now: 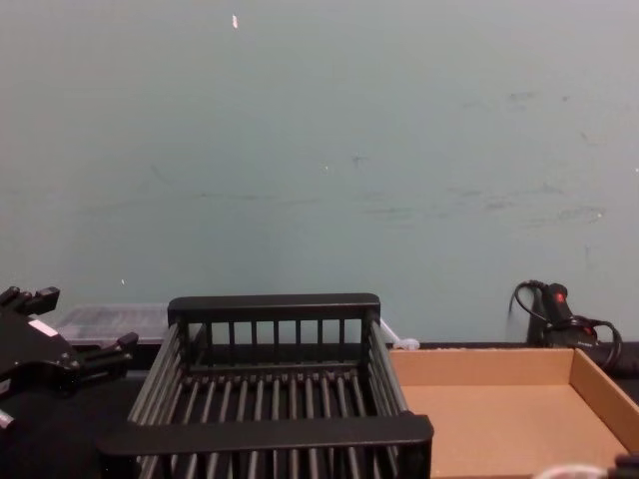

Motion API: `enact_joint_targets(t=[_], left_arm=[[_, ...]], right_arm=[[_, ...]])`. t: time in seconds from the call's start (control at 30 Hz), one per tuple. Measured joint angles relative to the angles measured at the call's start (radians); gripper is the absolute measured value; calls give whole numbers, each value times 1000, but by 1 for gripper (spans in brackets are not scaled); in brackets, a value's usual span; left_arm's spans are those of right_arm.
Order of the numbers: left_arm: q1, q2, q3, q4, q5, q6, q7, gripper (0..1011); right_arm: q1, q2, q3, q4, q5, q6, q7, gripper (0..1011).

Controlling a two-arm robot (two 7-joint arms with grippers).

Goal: Pick up the white tape and place it into the black box , Pick up the silver tape and place it into the brown box.

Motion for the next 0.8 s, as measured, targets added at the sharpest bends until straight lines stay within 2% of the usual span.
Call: enact_joint_targets(t=[0.27, 0.8], left_arm=[[0, 0, 0, 0, 0, 0, 0, 1001], [0, 0, 0, 0, 0, 0, 0, 1001]], right_arm=[[66, -33, -10, 41, -30, -3, -16, 95], [223, -122, -35, 150, -84, -7, -23, 95]])
